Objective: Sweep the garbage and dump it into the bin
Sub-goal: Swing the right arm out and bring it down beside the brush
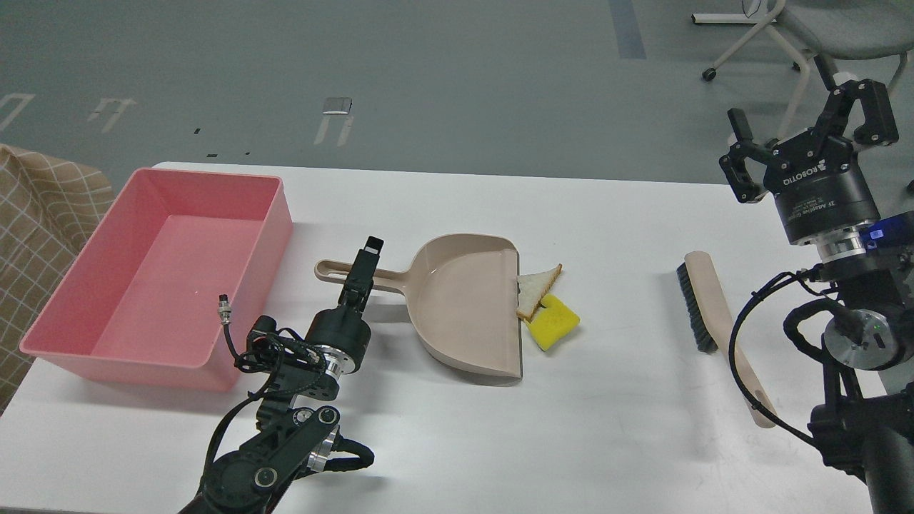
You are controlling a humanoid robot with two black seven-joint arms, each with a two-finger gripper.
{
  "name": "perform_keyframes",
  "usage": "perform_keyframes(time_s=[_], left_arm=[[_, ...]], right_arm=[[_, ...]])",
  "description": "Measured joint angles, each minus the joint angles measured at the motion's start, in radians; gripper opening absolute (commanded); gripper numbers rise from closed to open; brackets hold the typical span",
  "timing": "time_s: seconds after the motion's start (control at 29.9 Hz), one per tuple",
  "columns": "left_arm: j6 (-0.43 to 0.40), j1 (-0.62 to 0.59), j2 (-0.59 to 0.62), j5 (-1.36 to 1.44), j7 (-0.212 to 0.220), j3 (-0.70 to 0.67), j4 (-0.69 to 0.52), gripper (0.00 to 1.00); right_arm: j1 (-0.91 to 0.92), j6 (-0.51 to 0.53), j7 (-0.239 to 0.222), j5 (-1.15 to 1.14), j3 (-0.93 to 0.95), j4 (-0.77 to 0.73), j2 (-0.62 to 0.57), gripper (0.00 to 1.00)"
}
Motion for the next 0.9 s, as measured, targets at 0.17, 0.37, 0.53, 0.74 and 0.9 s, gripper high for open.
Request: perform_keyframes(time_s=[0.17, 0.37, 0.53, 0.74, 0.9], left_arm=[[0.000, -0.006, 0.000, -0.002, -0.002, 0.000, 0.009, 0.78], [0.000, -0.006, 0.000, 0.003, 0.001, 0.000, 0.011, 0.47], [0.000, 0.001, 0.000, 0.003, 0.001, 0.001, 0.011, 0.44], [0.000, 0.008, 0.000, 0.006, -0.001, 0.002, 0.011, 0.30], [0.000, 0.010, 0.000, 0.007, -0.001, 0.002, 0.011, 0.23]], right_arm=[[-0.001, 0.000, 0.000, 0.000, 0.002, 0.000, -0.005, 1.00], [-0.001, 0.000, 0.001, 0.000, 0.004, 0.000, -0.005, 1.00], [-0.001, 0.000, 0.001, -0.001, 0.004, -0.004, -0.006, 1.00], [0.000, 0.000, 0.000, -0.003, 0.004, -0.007, -0.009, 1.00], [0.000, 0.000, 0.000, -0.008, 0.003, -0.007, -0.014, 1.00]])
